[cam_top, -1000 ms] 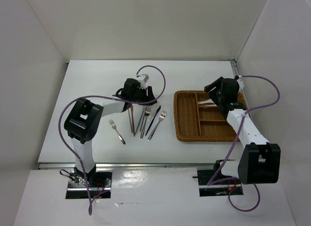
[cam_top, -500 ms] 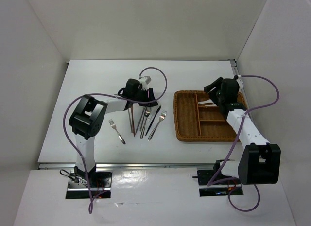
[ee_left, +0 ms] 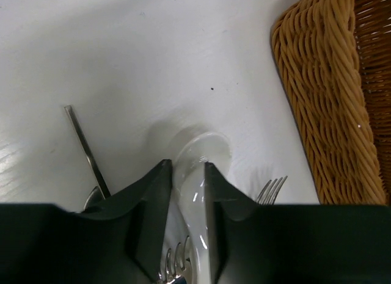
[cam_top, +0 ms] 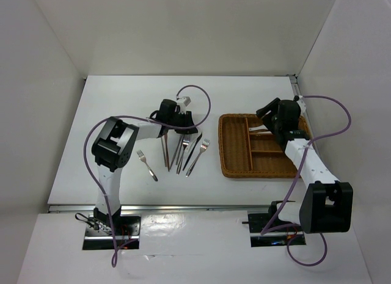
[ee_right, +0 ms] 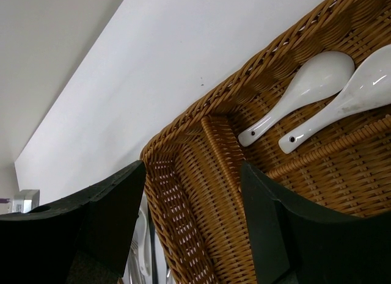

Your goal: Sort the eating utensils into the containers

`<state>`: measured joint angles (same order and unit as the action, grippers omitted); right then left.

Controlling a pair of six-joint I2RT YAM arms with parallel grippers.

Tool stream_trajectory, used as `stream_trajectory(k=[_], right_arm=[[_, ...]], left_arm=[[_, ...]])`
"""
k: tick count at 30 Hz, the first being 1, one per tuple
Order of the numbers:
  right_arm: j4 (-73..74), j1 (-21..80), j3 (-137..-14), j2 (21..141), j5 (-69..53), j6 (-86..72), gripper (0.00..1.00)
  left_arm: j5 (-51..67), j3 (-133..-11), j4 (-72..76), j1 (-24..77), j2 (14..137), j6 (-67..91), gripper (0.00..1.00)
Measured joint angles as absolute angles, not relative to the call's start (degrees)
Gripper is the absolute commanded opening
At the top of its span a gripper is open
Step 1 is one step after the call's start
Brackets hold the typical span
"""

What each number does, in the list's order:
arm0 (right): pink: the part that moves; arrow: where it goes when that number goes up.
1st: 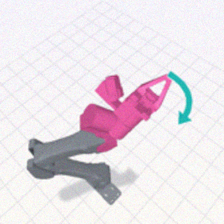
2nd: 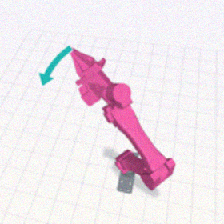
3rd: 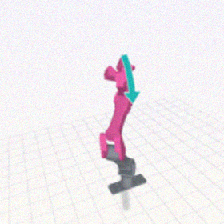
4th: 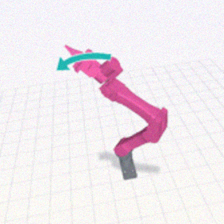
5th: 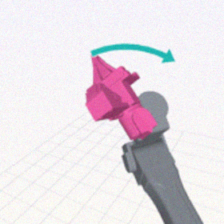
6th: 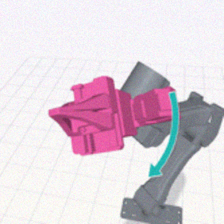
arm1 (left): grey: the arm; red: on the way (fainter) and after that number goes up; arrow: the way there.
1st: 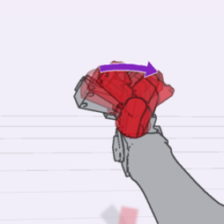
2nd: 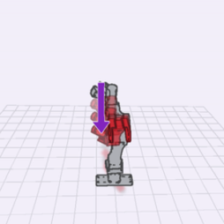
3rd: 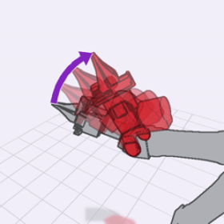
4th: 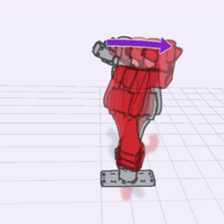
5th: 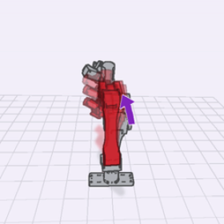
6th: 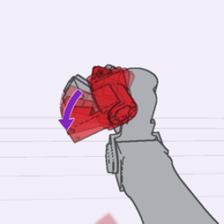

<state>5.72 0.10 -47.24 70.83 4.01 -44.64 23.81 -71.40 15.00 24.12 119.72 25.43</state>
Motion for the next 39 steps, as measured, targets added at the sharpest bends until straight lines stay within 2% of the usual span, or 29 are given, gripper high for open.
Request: stream_trajectory(k=[5,6,12,18,20,21,23,32,39], right_arm=[[5.61,0.10,-47.24,70.83,3.20,-43.86,0.71],[5.48,0.10,-47.24,70.83,2.72,-43.46,0.74],[3.81,0.10,-47.24,70.83,-2.85,-39.44,0.75],[1.76,0.34,-47.27,70.83,-11.64,-34.68,0.76],[0.71,1.28,-47.27,70.83,-14.59,-33.12,0.81],[0.03,2.33,-47.27,70.83,-15.77,-32.49,0.84],[-1.43,5.19,-47.27,70.87,-17.78,-31.18,0.85],[-8.49,20.08,-47.86,77.28,-21.93,-28.62,0.87],[-12.10,25.80,-49.78,83.50,-22.44,-28.05,0.89]], left_arm=[[24.08,-71.99,15.00,24.05,120.53,25.52,0.26],[24.14,-72.07,15.03,24.05,120.70,25.61,0.24],[24.67,-72.55,15.16,23.81,120.86,25.69,0.16],[25.04,-72.51,15.03,23.31,120.68,26.48,0.16],[24.99,-72.03,14.74,22.98,119.77,27.18,0.16],[24.95,-71.70,14.39,22.79,118.89,27.27,0.16],[24.62,-71.07,14.04,22.59,116.55,27.49,0.16],[19.46,-65.54,18.68,22.37,102.28,33.43,0.16],[12.73,-59.35,22.41,24.64,97.34,39.83,0.16]])
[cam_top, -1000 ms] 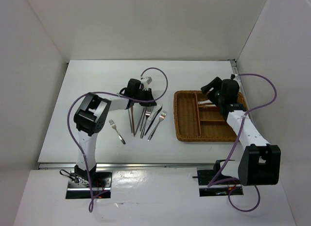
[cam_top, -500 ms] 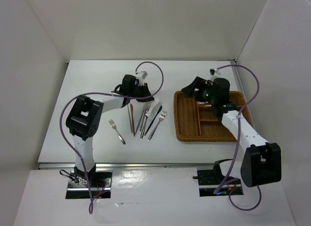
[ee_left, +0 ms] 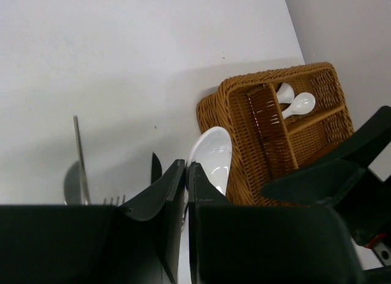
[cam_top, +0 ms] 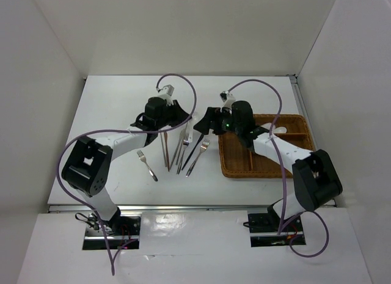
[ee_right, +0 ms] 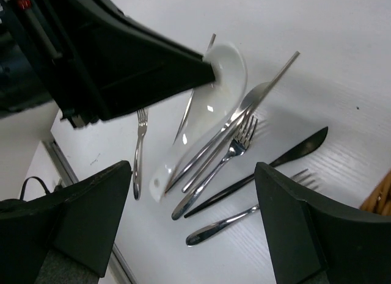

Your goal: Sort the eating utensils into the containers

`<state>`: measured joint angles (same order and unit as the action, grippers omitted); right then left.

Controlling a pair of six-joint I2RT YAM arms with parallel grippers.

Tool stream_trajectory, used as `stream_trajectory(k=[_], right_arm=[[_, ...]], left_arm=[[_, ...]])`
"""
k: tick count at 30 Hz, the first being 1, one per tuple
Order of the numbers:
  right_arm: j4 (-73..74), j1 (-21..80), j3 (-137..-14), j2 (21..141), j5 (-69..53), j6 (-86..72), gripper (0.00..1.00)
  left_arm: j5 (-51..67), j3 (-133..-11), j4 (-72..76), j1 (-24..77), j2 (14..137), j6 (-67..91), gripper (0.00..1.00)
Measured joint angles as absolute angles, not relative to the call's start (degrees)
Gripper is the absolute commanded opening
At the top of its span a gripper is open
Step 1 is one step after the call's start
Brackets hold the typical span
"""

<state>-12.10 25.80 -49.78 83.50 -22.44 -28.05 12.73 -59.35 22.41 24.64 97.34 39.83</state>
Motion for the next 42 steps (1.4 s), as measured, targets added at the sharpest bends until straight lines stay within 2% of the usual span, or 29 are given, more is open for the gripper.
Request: stream_trajectory(k=[4,12,15,16,20,23,24,28,29,32,37,42], right_arm=[[-13.89,26.61,-51.03,86.83,-23.57,-28.05,0.89],[-14.41,27.66,-52.42,90.50,-23.94,-28.21,0.76],[-14.55,27.97,-52.64,91.05,-23.99,-28.14,0.59],[-14.55,28.01,-52.71,91.24,-24.01,-28.27,0.45],[-14.04,28.12,-53.67,92.14,-23.18,-28.77,0.12],[-13.72,27.51,-54.13,92.88,-22.87,-29.15,0.06],[-13.50,27.62,-54.30,92.88,-22.85,-29.19,0.00],[-11.44,27.73,-55.88,92.88,-20.14,-30.52,0.00],[-10.85,27.44,-56.07,92.86,-19.22,-31.33,0.00],[-8.60,24.21,-56.31,92.58,-17.37,-34.50,0.00],[-4.40,11.70,-55.57,89.67,-12.47,-40.84,0.00],[-0.80,1.74,-53.15,84.84,-3.33,-48.14,0.00]], left_arm=[[9.85,-56.31,23.92,26.61,96.84,43.62,0.16],[6.74,-55.70,25.36,28.84,95.44,47.22,0.16],[5.89,-55.68,26.52,28.99,94.72,48.47,0.16],[5.65,-55.59,27.09,28.99,94.61,48.53,0.17],[4.05,-55.05,27.88,29.06,94.43,48.90,0.19],[3.38,-54.96,27.90,29.04,94.21,49.50,0.24],[3.36,-54.96,27.88,28.97,94.21,49.56,0.32],[3.31,-55.09,27.20,29.19,94.21,48.36,0.63],[3.22,-55.18,26.55,29.39,94.21,47.99,0.66],[1.85,-55.72,22.94,29.63,93.65,46.19,0.73],[-3.31,-55.75,17.08,29.76,88.90,43.18,0.80],[-7.86,-54.54,16.29,29.76,84.01,41.78,0.81]])
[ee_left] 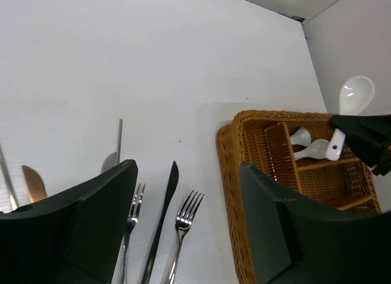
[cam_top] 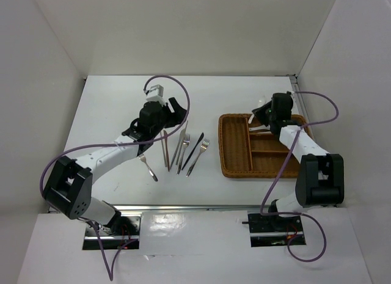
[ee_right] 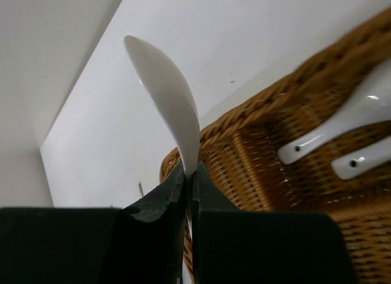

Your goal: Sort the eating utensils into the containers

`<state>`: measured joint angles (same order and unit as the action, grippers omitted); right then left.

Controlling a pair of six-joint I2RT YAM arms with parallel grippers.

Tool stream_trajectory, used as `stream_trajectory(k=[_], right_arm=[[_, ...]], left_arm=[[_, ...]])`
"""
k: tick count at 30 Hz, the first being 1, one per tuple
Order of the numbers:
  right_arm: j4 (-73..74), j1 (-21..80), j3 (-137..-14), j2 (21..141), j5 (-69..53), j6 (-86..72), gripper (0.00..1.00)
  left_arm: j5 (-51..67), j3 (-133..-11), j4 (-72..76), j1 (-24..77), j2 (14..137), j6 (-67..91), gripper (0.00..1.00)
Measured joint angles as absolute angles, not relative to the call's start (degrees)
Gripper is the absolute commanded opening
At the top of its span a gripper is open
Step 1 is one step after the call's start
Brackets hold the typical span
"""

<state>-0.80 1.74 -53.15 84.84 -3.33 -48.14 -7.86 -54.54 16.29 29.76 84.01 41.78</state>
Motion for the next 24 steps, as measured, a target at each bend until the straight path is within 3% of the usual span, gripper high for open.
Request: stream_trajectory(k=[13,24], right_arm=[[8.01,0.23,-50.68,84.66,12.29,-69.34,0.00],[10.61,0.23,-50.19,87.02,16.78,-77.56,0.01]], left_arm=[[-10.66,-50.74,13.26,29.76,83.46,40.66,0.82],[-10.87,-49.04,12.88,29.65,83.35,40.69,0.82]])
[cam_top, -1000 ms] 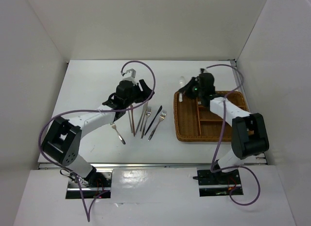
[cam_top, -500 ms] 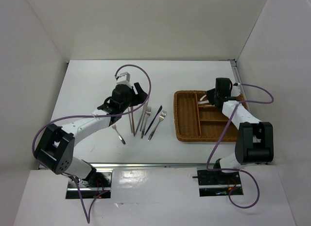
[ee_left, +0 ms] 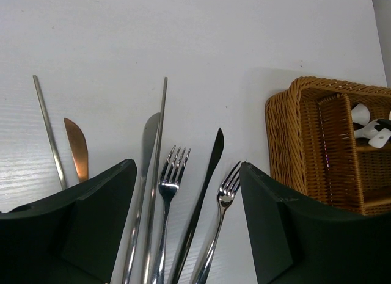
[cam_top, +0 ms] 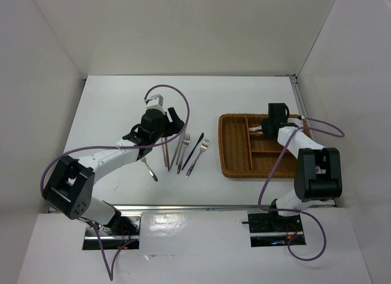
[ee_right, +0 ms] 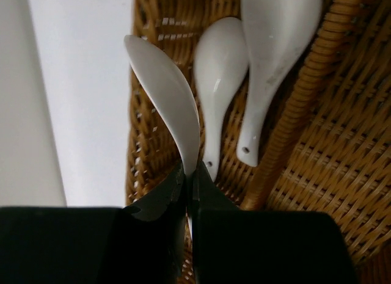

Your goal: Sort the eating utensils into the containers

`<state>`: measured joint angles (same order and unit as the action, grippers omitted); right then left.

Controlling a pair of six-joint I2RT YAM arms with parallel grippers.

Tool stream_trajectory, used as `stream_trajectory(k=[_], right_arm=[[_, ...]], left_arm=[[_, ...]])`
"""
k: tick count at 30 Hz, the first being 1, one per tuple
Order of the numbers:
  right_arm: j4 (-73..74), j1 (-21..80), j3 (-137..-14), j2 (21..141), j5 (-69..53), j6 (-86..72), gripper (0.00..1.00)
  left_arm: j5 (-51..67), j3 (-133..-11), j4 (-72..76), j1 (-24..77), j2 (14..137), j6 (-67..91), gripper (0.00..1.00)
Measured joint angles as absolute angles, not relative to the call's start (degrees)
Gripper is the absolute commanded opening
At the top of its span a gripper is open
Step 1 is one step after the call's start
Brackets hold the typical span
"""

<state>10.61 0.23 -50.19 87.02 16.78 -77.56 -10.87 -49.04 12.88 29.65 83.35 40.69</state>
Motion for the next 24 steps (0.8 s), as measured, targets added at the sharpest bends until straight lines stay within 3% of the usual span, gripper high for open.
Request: stream_trajectory(k=[6,9,11,14,17,21,22,24], right_arm=[[11.68,0.23,-50.43,90.59,16.86,-79.88,0.10],[11.73,0.23,-50.83,91.18,16.84,-80.36,0.25],[11.90,0.23,-51.00,91.31,16.80,-80.34,0.41],[11.38,0.23,-51.57,91.11,16.73,-79.85,0.58],[11.25,0.23,-51.75,90.00,16.73,-78.46,0.64],[11.27,0.23,-51.75,86.96,16.29,-74.17,0.81],[11.09,0.23,-51.75,85.78,15.66,-72.03,0.91],[9.98,0.23,-51.75,83.00,14.04,-67.51,1.00]], left_arm=[[-10.85,-48.27,12.82,29.39,82.76,40.69,0.82],[-10.85,-48.05,12.84,29.12,82.63,40.69,0.84],[-10.81,-47.90,12.80,29.04,82.63,40.69,0.84],[-10.48,-47.86,12.84,28.62,82.63,40.66,0.84],[-9.82,-47.86,12.82,28.51,82.63,40.25,0.85],[-8.14,-47.83,12.82,28.10,82.63,37.56,0.85],[-7.60,-47.86,12.84,28.01,82.63,36.75,0.85],[-6.66,-47.83,12.84,27.94,82.63,34.85,0.85]])
